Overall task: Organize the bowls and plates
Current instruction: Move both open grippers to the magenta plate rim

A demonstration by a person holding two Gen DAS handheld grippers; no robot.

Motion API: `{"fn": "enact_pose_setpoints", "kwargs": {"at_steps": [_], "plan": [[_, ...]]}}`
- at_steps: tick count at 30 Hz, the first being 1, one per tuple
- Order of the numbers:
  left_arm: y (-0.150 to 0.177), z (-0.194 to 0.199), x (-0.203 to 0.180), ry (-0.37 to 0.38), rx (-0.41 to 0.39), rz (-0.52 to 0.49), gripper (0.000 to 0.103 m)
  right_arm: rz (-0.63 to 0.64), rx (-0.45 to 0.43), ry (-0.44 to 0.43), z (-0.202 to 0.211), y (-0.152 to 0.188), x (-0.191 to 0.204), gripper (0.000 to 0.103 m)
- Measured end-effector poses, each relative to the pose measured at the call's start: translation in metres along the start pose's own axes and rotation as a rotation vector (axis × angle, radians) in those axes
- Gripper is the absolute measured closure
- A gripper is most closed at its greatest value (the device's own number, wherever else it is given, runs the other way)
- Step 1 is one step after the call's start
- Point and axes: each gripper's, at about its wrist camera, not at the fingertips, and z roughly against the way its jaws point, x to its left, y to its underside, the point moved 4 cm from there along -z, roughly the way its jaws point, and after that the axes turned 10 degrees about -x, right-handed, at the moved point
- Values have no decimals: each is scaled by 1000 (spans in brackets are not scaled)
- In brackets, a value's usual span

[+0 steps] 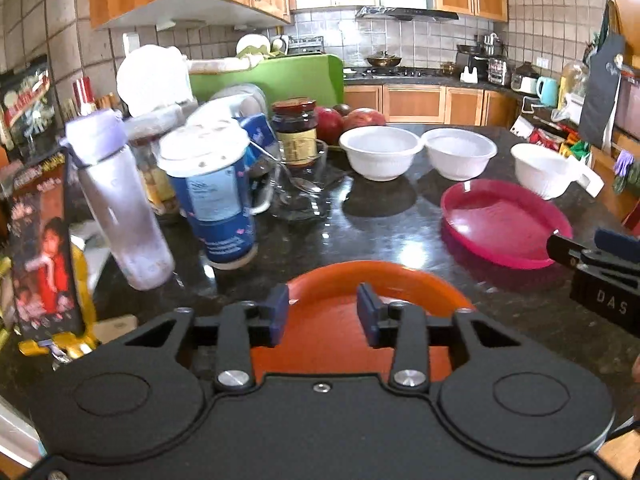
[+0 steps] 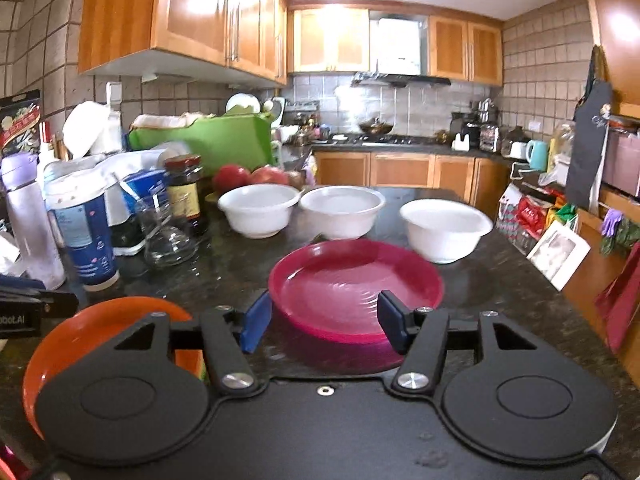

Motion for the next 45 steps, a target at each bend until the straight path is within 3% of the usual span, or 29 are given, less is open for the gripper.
{"fn": "enact_pose_setpoints", "kwargs": {"at_steps": [4,12,17,24,29,33,39,45], "plan": [[-5,-2,-19,65,34,42,54,-52,-20,3,3,-3,-25,43],[-20,-8,-64,15,-15,73,54,-128,29,-32,-7,-13,-83,43],[-31,-13,-97,-44,-62,22,53,-44,11,-62,-14,-22,-113,42],[-57,-20,-134,18,-67,-63,53,-23,9,-105,-33,-27,-138,42],[-71,-44,-136,47,-6,8,53,-28,29,-163,-59,-32,-144,43],[-68,-71,-131,11,72,43,53,-19,66,-198,-81,-29,-142,44],[-59,-100,-125,31,169,91,54,-63,198,-211,-124,-15,-144,46],[-55,-117,-133,18,186,44,54,-49,262,-217,-158,-4,-143,49]]}}
